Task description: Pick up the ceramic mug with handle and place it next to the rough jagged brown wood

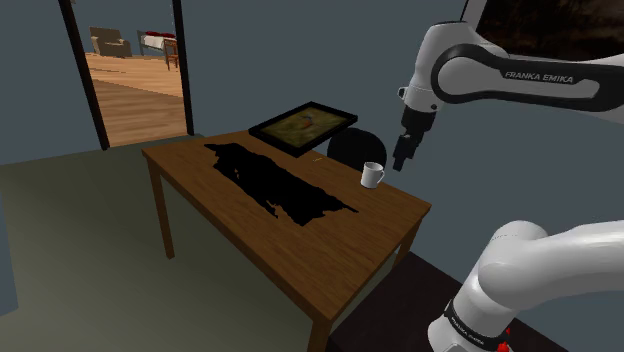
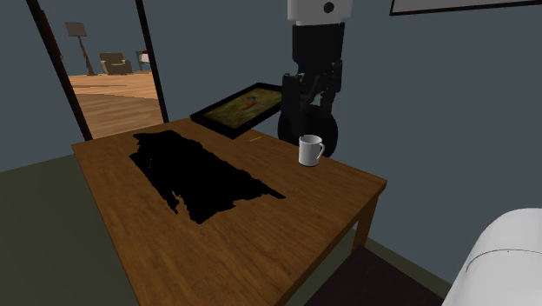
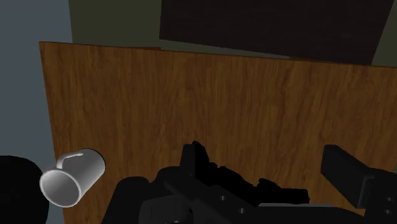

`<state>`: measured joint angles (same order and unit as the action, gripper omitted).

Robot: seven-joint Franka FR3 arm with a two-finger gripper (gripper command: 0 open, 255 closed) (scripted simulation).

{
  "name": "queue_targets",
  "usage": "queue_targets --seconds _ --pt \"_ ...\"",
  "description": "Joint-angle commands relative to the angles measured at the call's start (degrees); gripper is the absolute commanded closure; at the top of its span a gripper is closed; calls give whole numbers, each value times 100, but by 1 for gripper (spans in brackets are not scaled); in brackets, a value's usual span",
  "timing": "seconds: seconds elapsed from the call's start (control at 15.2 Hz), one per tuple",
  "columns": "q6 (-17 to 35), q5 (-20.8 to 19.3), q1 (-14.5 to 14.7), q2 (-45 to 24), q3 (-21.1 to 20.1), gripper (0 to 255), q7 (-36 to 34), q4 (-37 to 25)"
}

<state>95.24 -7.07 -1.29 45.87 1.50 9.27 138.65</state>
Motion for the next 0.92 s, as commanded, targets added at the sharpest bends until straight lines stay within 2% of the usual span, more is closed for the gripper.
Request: queue_targets --seconds 0.0,0.46,0.86 --pt "0 0 0 0 0 0 0 0" --pt "1039 -299 -204 -1103 643 0 510 -165" --pt "1817 -337 -303 -2229 1162 0 978 -598"
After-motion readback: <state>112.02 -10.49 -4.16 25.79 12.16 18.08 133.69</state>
